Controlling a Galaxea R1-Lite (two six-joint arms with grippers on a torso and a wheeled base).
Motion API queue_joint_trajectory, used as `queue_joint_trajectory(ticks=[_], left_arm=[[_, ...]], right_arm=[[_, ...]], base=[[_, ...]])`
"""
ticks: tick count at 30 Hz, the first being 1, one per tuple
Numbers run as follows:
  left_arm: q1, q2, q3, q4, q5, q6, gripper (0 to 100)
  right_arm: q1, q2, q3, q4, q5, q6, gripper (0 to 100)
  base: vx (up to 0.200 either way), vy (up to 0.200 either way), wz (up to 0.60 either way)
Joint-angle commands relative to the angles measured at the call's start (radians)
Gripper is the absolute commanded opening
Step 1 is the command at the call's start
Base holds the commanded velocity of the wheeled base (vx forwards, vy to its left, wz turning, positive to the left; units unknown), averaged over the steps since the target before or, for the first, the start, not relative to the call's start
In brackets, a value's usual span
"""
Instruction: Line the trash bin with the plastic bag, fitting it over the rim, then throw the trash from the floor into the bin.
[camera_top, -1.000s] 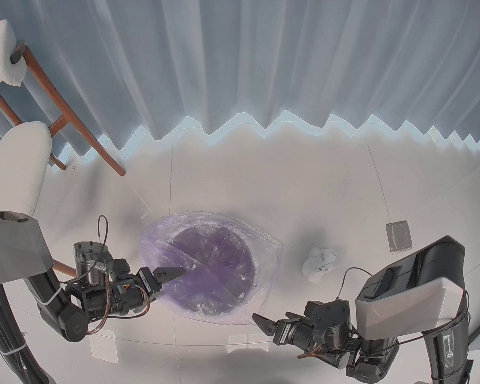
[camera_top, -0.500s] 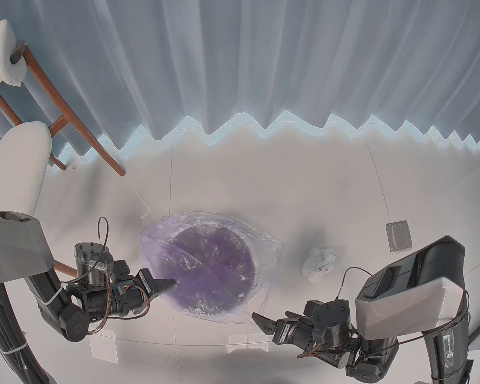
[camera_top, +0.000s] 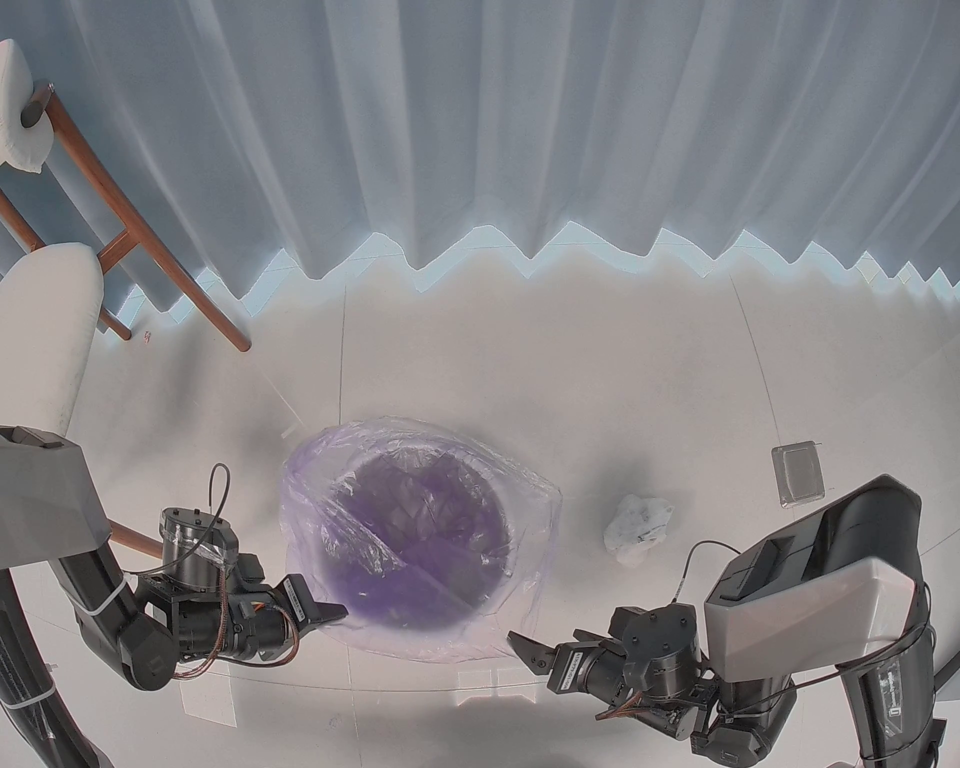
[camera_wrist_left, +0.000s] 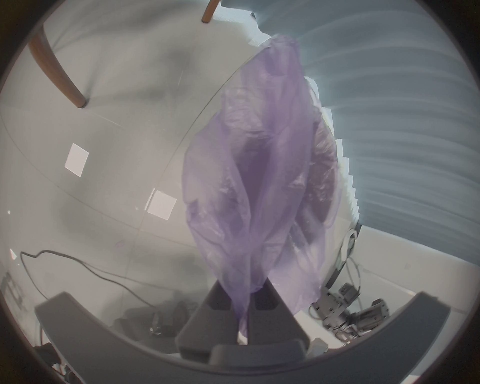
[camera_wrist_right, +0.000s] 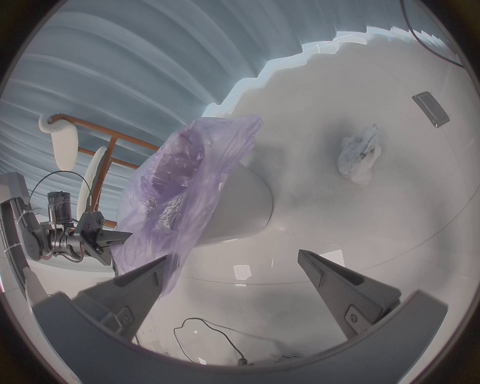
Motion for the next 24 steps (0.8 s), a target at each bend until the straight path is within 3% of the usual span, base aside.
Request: queue_joint_trajectory(ticks=[1,7,13,18,21,24], left_arm=[[0.001,-0.001,0.012,0.049,0.012,0.044,0],[-0.016,-0.001,0.082,0.06,0.067,0.136,0],[-0.025,0.008,0.145,0.066,0.075,0.217,0],[-0.033,0.065,0.142,0.057,0.168,0.248,0],[-0.062,0.146,0.112,0.055,0.276,0.248,0],[-0.076,0.185,0.104,0.028,0.302,0.248,0]], right_arm=[[0.0,0.036,0.004,-0.018,0.0,-0.005,100],[0.003,0.053,0.009,-0.018,-0.002,-0.006,100],[0.005,0.057,0.012,-0.018,-0.016,-0.011,100],[0.005,0.065,0.006,-0.018,-0.025,-0.015,100],[0.005,0.073,-0.003,-0.018,-0.046,-0.017,100],[0.005,0.077,-0.008,-0.018,-0.054,-0.026,100]], base=[[0.0,0.0,0.0],[0.0,0.0,0.0],[0.0,0.0,0.0],[0.0,0.0,0.0],[0.0,0.0,0.0],[0.0,0.0,0.0]])
